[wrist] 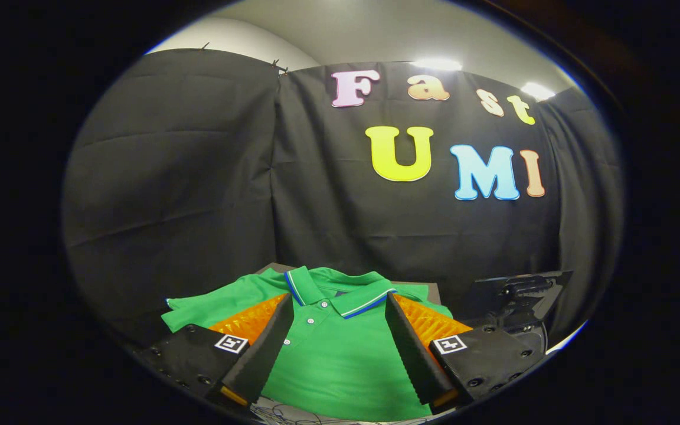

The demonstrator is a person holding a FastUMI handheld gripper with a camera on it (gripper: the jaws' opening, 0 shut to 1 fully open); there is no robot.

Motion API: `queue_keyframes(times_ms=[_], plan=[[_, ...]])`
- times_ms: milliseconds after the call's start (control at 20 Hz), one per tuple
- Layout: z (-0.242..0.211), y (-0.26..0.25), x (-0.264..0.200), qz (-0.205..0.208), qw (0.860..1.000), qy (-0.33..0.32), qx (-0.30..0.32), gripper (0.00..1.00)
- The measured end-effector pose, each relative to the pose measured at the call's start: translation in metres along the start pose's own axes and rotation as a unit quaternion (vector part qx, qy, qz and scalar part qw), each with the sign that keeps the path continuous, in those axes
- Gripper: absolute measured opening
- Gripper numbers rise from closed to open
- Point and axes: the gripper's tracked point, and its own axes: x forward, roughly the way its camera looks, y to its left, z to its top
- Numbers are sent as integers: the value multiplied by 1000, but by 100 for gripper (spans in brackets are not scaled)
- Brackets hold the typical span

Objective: Put the clothes into the washing machine and then close the washing machine lid.

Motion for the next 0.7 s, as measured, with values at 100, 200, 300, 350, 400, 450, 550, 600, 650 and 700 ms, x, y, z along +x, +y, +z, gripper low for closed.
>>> queue_keyframes(times_ms=[100, 200, 300, 350, 400, 450, 550, 600, 650, 700], plan=[[-4, 11, 11, 9, 1000, 19, 4, 98], [-13, 19, 22, 17, 999, 49, 10, 98], [-25, 26, 31, 20, 996, 84, 10, 98], [-32, 29, 34, 21, 994, 103, 12, 98], [-39, 33, 39, 24, 993, 118, 18, 98], [-43, 36, 42, 28, 991, 129, 23, 98], [-49, 40, 48, 27, 988, 147, 25, 97], [-52, 42, 50, 27, 987, 156, 23, 97], [-55, 43, 52, 24, 986, 162, 19, 97], [-56, 44, 54, 22, 985, 168, 15, 97]])
